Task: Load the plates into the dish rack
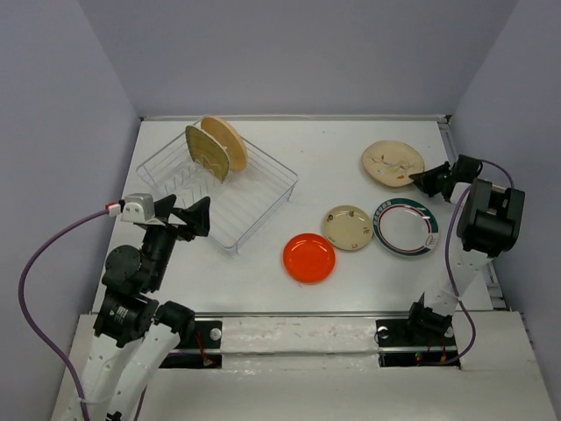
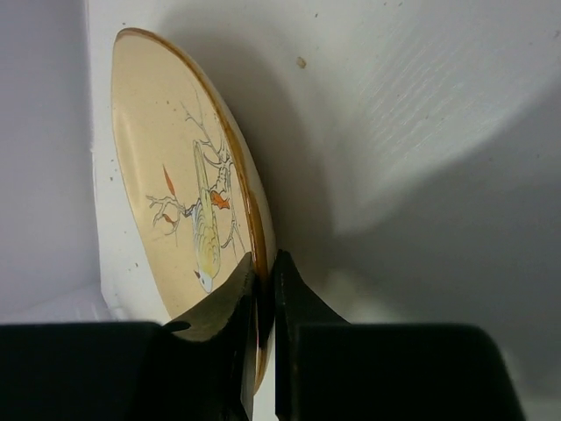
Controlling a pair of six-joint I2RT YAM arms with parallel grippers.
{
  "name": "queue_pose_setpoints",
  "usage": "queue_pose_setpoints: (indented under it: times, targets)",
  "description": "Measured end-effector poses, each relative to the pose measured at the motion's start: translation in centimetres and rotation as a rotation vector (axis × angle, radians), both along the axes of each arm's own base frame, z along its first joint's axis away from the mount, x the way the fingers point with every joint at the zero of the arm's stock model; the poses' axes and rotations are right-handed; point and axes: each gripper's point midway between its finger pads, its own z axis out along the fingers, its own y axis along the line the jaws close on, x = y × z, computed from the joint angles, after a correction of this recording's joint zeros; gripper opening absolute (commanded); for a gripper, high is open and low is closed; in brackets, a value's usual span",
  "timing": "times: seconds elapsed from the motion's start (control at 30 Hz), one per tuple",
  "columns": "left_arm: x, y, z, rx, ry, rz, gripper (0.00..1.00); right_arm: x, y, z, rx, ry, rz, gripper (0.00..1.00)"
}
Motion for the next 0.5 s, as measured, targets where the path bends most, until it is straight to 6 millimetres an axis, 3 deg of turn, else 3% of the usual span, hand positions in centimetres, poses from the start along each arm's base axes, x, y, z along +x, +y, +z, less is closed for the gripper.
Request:
queue_pose_setpoints:
  times: [0.17, 0.3, 0.43, 0.47, 0.5]
  targets:
    - [0.1, 0.0, -0.1, 0.002, 0.005, 0.000, 0.99, -1.3, 0.3, 3.6, -0.073, -0.016, -0.040, 0.07]
    - [0.1, 0.0, -0.1, 0.002, 0.004, 0.003, 0.99, -2.3, 1.7, 10.4, -0.234, -0.100, -0.060, 0.07]
    - [0.2, 0.1, -0.1, 0.000, 0.005, 0.011, 0.99, -3.3, 10.7, 21.9, -0.419, -0.361, 0.067, 0.07]
    - [0.2, 0.2, -0.1, -0.001, 0.005, 0.016, 0.99, -3.7, 12.1, 23.3, -0.435, -0.397, 0.089, 0.07]
    - [0.2, 0.3, -0.1, -0.001, 0.005, 0.018, 0.99, -4.4, 15.4, 26.2, -0.450, -0.473, 0.148, 0.07]
